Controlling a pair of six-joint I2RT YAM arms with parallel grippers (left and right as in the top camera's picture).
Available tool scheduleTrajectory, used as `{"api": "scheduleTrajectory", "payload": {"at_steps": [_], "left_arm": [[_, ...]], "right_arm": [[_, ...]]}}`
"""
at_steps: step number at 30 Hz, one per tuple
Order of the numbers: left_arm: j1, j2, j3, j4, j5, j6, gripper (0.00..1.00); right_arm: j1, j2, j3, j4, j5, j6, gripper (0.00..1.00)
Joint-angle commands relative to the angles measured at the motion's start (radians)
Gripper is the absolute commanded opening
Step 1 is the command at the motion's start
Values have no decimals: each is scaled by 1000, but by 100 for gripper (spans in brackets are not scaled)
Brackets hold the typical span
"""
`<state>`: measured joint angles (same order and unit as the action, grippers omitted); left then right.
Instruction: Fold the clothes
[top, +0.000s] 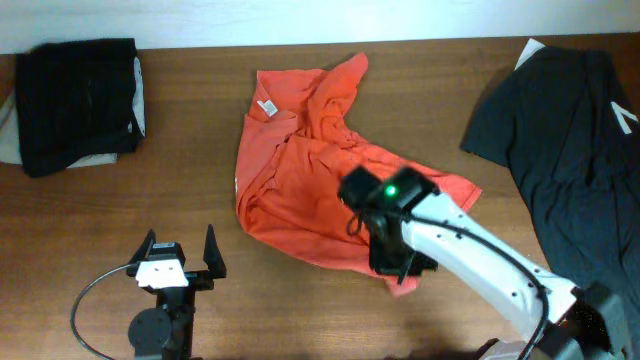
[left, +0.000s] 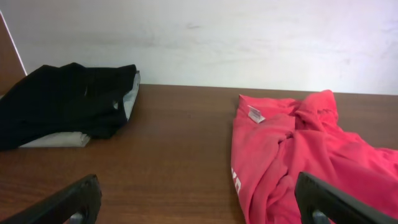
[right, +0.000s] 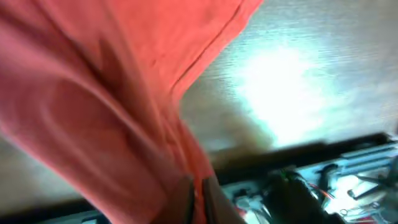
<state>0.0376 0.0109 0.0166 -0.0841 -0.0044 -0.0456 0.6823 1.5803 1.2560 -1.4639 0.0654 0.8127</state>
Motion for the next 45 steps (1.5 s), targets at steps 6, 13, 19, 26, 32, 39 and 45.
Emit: {"api": "scheduleTrajectory", "payload": {"at_steps": [6,13,19,26,32,39,45], "left_arm": [[-4,-5,-7,1,0,13,99],[-5,8,5,204,476,-107,99],[-5,459,481,-53,541,74,99],[-314,1556,1414,-863,82,235,99],[-340,1949,1424,-686,-64,135,99],[-341,2033,1424,-638,-151,117,58],[-355,2033,1424,-684,-344,86,56]], "right_arm": [[-155,-75,-121,82,20,68,72],[-239,-75,-121,240,-2,2,99],[-511,-75,-121,270,-2,3,99],[-538,-47,-121,302,-2,-19,99],[-538,-45,-121,297,-6,-84,99],[-538,-45,-121,294,-5,-84,99],[-538,-45,-121,294,-5,-84,99]]}}
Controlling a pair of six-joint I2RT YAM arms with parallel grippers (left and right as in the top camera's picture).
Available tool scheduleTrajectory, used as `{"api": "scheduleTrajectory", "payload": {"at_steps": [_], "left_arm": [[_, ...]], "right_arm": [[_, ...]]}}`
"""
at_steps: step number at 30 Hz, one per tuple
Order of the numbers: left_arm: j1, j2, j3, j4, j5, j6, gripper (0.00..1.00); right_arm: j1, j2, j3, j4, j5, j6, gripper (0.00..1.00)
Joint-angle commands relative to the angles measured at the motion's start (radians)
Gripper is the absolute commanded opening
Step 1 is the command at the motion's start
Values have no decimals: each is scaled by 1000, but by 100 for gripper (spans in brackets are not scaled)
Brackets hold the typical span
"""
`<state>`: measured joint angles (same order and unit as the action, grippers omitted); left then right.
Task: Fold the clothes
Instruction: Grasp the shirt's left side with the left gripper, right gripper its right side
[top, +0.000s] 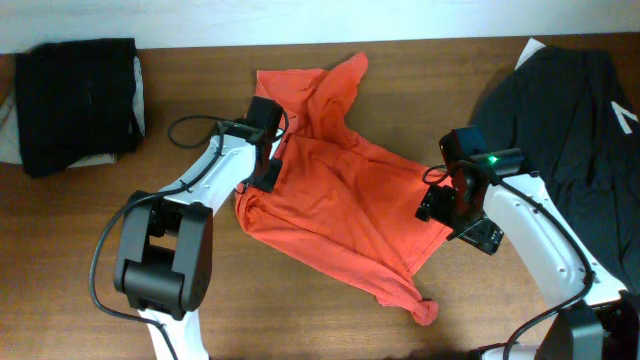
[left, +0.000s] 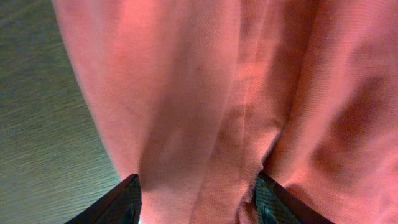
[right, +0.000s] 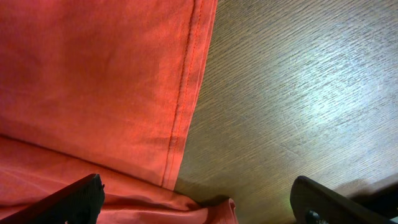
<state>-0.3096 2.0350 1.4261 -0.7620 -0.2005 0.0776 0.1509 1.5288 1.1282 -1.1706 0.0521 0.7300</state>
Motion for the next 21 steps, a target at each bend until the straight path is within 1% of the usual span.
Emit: {"api": "scheduleTrajectory", "payload": {"at_steps": [1,2,3,4,5,6,7,8,9,10,12,13,14,15,16,17,18,19,20,21], "left_arm": [[-7,10,15,-5,-147,-37,48],[-7,9,15,-5,-148,-37,30],[-7,10,15,-5,-147,-37,17],[-7,9,15,-5,-147,-37,10],[-7,9,15,-5,-148,-37,0],[-3,8,17,-8,-195,-42,0],[11,-3,24,-22,-297,-111,0],[43,-25,32,-40,-354,-157,0],[89,-53,32,-50,-354,-159,0],[161,-86,32,-81,-354,-198,0],[261,-103,32,-140,-353,-256,0],[314,-103,32,-181,-313,-275,22],[335,-103,32,-199,-283,-275,38],[352,-103,32,-213,-264,-275,38],[360,-104,32,-225,-247,-275,47],[355,-111,32,-232,-240,-275,65],[345,-118,33,-230,-231,-275,99],[332,-124,32,-200,-146,-267,99],[332,-122,32,-178,-23,-266,99],[332,-122,32,-176,41,-267,99]], "right_arm": [[-6,6,7,1,8,-1,99],[-6,6,7,1,8,-1,99],[-6,6,7,1,8,-1,99],[-6,6,7,1,8,-1,99],[-6,6,7,1,8,-1,99],[-6,6,7,0,8,-1,99],[-6,6,7,-3,8,-2,99],[-6,6,6,-5,8,-2,99],[-6,6,7,-6,8,-2,99],[-6,6,6,-5,8,-2,99],[-6,6,7,-1,8,-1,99],[-6,6,7,1,8,-1,99],[-6,6,7,1,8,-1,99],[-6,6,7,1,8,-1,99],[-6,6,7,1,3,-1,99],[-6,6,6,5,-8,-1,99],[-6,8,6,10,-18,-1,99],[-6,18,5,35,-18,-1,99],[-6,35,-8,92,-16,-4,99],[-6,60,-20,169,-22,-45,96]]}}
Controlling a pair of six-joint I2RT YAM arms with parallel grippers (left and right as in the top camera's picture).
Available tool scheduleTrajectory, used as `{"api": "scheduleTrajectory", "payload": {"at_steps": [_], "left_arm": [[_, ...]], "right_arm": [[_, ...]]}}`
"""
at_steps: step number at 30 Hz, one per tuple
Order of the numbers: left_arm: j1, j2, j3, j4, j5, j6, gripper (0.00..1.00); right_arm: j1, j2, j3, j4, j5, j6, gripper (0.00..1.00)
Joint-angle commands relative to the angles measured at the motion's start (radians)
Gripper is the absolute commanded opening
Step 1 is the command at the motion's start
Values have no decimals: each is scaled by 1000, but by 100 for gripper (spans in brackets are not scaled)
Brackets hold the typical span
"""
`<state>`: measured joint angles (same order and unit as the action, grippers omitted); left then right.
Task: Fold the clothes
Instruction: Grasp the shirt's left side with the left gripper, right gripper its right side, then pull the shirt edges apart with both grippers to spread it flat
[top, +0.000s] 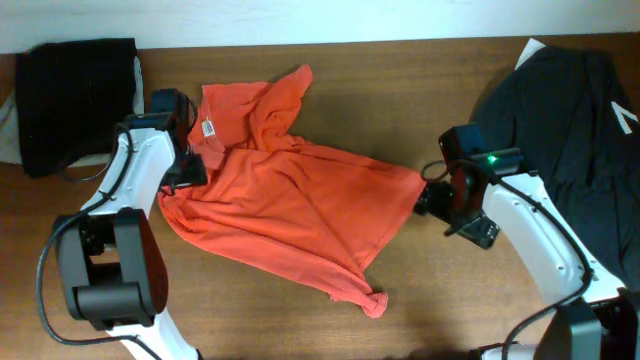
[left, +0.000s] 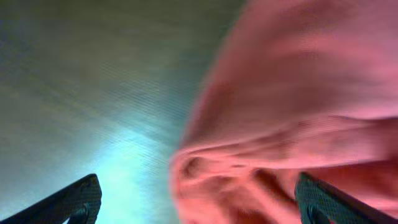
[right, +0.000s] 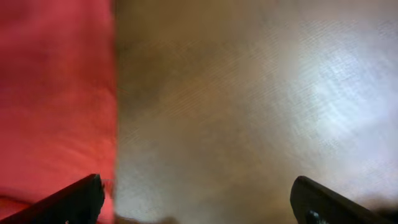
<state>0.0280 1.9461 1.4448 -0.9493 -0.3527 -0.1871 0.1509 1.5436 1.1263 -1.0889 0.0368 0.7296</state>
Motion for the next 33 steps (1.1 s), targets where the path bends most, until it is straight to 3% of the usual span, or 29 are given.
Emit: {"api": "scheduleTrajectory", "payload": {"at_steps": [1,2,7,12,16,17,18,20,24,28,31,32,33], "left_arm": [[-7,-33,14,13,221,-3,99],[-6,-33,14,15,226,-3,99],[-6,-33,14,13,226,-3,99],[-6,-33,13,1,226,-3,99],[-6,-33,13,1,226,-3,99],[-6,-33,13,1,226,-3,99],[-6,-33,13,2,226,-3,99],[-6,-33,13,2,226,-3,99],[-6,-33,13,2,226,-3,99],[-7,-33,13,5,226,-3,99],[-7,-33,13,2,227,-3,99],[-7,-33,13,-2,233,-3,99],[-7,-33,13,-5,262,-2,99]], "right_arm": [[-6,81,-18,163,-45,-119,83],[-6,109,-18,224,-107,-198,79],[-8,256,-17,432,-114,-214,79],[-18,333,-13,569,2,-259,77],[-48,380,-13,587,1,-270,60],[-48,402,-13,590,1,-269,46],[-48,409,-13,593,-2,-269,38],[-48,412,-10,599,-2,-259,4],[-62,412,83,587,9,-240,4],[-206,412,507,611,73,-305,4],[-277,415,723,668,94,-307,4],[-291,415,752,652,103,-307,10],[-305,415,782,608,99,-307,60]]}}
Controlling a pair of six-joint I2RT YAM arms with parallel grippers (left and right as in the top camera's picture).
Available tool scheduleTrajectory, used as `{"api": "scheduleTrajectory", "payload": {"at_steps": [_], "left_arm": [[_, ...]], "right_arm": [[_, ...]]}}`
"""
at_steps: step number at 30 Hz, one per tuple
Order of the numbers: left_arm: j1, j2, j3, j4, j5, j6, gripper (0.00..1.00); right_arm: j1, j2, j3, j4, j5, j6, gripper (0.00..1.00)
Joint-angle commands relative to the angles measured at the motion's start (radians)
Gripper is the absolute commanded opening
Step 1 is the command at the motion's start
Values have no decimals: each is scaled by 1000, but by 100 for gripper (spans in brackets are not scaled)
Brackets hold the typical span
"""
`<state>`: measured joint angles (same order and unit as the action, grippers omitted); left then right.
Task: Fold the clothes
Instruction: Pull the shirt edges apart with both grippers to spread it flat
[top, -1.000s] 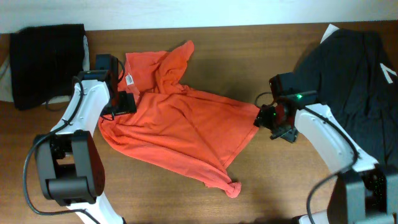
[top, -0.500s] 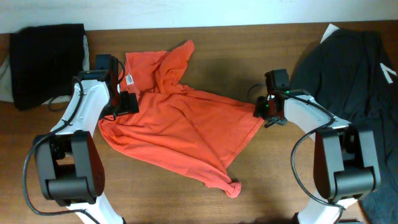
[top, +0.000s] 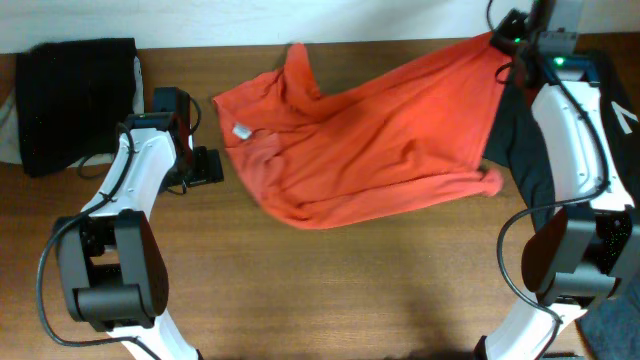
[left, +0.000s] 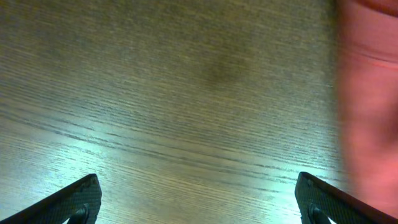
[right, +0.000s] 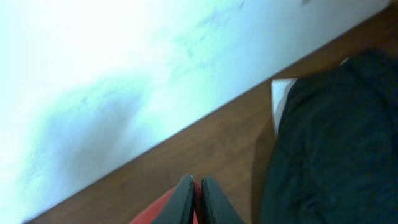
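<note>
An orange-red shirt (top: 370, 130) is stretched across the middle of the table, its right corner lifted to the far right edge. My right gripper (top: 497, 40) is shut on that corner; in the right wrist view the shut fingers (right: 196, 199) pinch a strip of orange cloth (right: 158, 214). My left gripper (top: 210, 165) stands open over bare wood just left of the shirt's collar end, with its white tag (top: 241, 131). In the left wrist view both fingertips (left: 81, 202) are spread wide with only an orange edge (left: 370, 93) at the right.
A folded black garment (top: 78, 90) lies on white cloth at the far left corner. A dark garment (top: 570, 140) is spread at the right, under my right arm, also seen as dark cloth (right: 336, 143) in the right wrist view. A white wall (right: 124, 74) borders the table's far edge.
My right gripper was open on the table beside the shirt's right edge; now it is shut on a corner, raised at the far right. The shirt is stretched rightward. My left gripper is off the cloth.
At first my right gripper held the shirt's front hem while the left arm was parked at the front. Then the left gripper was on the collar side and the right open. The shirt was shifted left, and now its corner is lifted far right.
</note>
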<state>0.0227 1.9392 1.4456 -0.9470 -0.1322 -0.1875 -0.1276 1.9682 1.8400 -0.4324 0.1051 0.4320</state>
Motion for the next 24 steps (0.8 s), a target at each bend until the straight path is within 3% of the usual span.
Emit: {"api": "scheduleTrajectory", "payload": {"at_steps": [1,4,7,11,13,16,19,20,21,22,23,24], "left_arm": [[-2,-26,12,-3,76,-2,99],[-43,-50,13,50,298,88,99],[-208,-59,13,119,327,60,99],[-386,-25,13,244,240,-38,99],[-400,16,13,282,239,-45,99],[-399,80,13,278,87,-93,99],[-399,102,13,276,42,-92,98],[-399,111,13,270,29,-92,94],[-399,114,13,266,15,-92,82],[-399,114,13,264,-16,-92,60],[-399,114,13,258,-27,-92,55],[-397,114,13,250,-26,-88,41]], "right_arm": [[-31,-9,95,-117,31,-10,99],[-30,-10,187,-406,-18,-17,99],[-30,-9,214,-658,-246,-16,99],[-8,-9,213,-900,-301,-30,99],[10,-9,213,-979,-293,-44,99],[29,-9,213,-1031,-279,-62,99],[53,-9,211,-1051,-251,-62,99],[64,-8,211,-1054,-251,-62,99],[74,-8,211,-1054,-248,-62,99],[88,-7,211,-1054,-239,-61,99],[96,-4,211,-1055,-223,-62,99],[108,3,207,-1056,-221,-61,99]]}}
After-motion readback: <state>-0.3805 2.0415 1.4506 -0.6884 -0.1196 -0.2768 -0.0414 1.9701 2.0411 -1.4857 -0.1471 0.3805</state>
